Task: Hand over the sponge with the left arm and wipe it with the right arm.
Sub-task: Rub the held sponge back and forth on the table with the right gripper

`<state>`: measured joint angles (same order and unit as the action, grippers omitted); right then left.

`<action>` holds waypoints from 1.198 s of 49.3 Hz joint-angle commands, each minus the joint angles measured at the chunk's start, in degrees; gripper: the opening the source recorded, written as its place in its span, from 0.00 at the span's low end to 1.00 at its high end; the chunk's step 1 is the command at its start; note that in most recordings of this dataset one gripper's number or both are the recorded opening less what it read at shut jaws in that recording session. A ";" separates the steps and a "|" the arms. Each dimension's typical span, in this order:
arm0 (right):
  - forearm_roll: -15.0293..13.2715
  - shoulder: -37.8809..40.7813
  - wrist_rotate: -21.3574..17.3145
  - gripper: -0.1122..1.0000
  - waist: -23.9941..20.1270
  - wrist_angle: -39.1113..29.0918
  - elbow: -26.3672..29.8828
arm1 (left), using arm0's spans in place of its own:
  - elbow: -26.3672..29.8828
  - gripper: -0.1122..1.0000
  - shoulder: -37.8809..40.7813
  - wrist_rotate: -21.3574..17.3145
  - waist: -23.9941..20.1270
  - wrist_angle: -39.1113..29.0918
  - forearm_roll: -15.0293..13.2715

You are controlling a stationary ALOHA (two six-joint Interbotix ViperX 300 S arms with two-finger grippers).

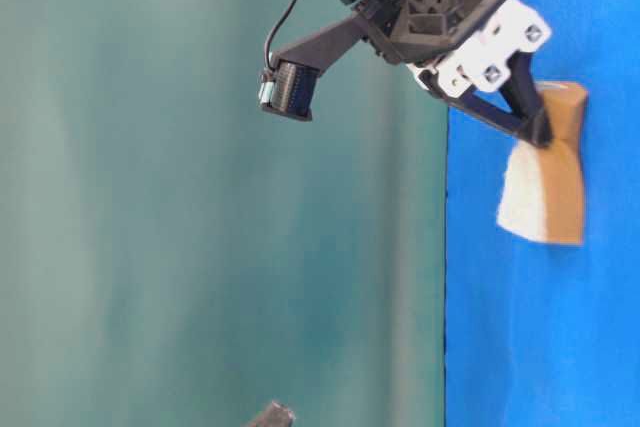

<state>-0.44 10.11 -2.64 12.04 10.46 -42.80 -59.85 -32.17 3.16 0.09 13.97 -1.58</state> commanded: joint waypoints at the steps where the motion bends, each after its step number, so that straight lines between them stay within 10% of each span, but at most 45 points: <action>1: 1.23 -0.70 -0.62 0.24 -4.31 -0.18 0.09 | 0.88 0.85 0.09 -0.09 0.18 0.70 0.00; 28: 3.34 -3.16 -4.75 0.24 -18.72 -2.55 1.05 | 1.41 0.85 1.14 -0.18 0.18 0.88 0.00; 59: -3.16 -2.11 -3.25 0.24 5.27 -2.20 -0.44 | 1.32 0.85 1.14 -0.26 0.09 0.88 0.00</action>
<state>-2.64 8.79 -6.24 13.62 8.17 -43.59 -59.85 -30.85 2.99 0.09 14.33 -1.58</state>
